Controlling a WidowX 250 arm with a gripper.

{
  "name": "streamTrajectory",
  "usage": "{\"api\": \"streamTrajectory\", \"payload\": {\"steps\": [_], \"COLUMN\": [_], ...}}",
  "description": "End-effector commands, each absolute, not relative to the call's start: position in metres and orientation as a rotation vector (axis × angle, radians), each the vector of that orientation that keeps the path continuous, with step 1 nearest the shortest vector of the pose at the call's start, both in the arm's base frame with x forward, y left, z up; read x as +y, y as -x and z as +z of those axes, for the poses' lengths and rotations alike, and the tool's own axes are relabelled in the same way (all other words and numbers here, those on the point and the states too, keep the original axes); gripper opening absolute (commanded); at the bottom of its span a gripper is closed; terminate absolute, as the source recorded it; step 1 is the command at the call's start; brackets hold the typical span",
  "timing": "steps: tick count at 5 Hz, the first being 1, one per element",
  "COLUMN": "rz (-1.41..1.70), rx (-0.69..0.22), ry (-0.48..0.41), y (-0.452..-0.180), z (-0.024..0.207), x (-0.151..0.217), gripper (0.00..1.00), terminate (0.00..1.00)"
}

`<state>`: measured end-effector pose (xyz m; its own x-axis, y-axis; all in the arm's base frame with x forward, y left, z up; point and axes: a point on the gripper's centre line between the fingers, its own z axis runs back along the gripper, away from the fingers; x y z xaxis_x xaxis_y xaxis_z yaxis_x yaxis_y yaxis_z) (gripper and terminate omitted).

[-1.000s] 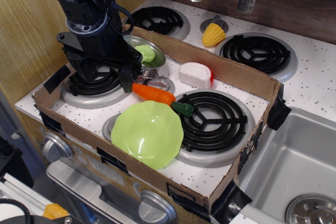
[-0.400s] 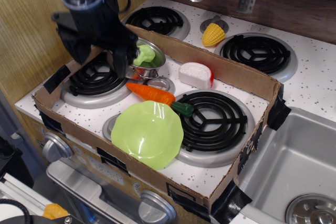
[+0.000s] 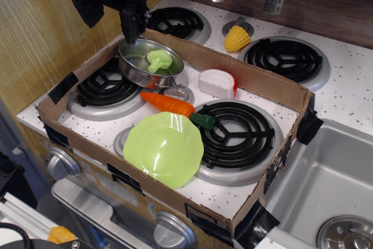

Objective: Take broccoli out of pan

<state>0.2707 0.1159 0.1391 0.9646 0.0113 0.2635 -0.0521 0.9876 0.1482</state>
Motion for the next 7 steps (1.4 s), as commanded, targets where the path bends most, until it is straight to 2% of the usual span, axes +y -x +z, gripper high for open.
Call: {"api": "streamTrajectory", "payload": {"steps": [1,3,4,5,7], "rz": [-0.058,-0.064,-0.06,-0.028,-0.029], "rx": [-0.321,-0.382,-0.381,-0.369,-0.349], "ry": [-0.145,-0.149,-0.137,-0.147,-0.129], "y": [-0.314,-0.36,-0.371,-0.368,-0.368], "z": [0.138,0.118,0.099,0.083,0.068], "x": [0.124,0.123,0.124,0.124,0.126], "gripper": [1.0,1.0,1.0,1.0,1.0], "terminate": [0.0,0.0,0.0,0.0,0.0]}}
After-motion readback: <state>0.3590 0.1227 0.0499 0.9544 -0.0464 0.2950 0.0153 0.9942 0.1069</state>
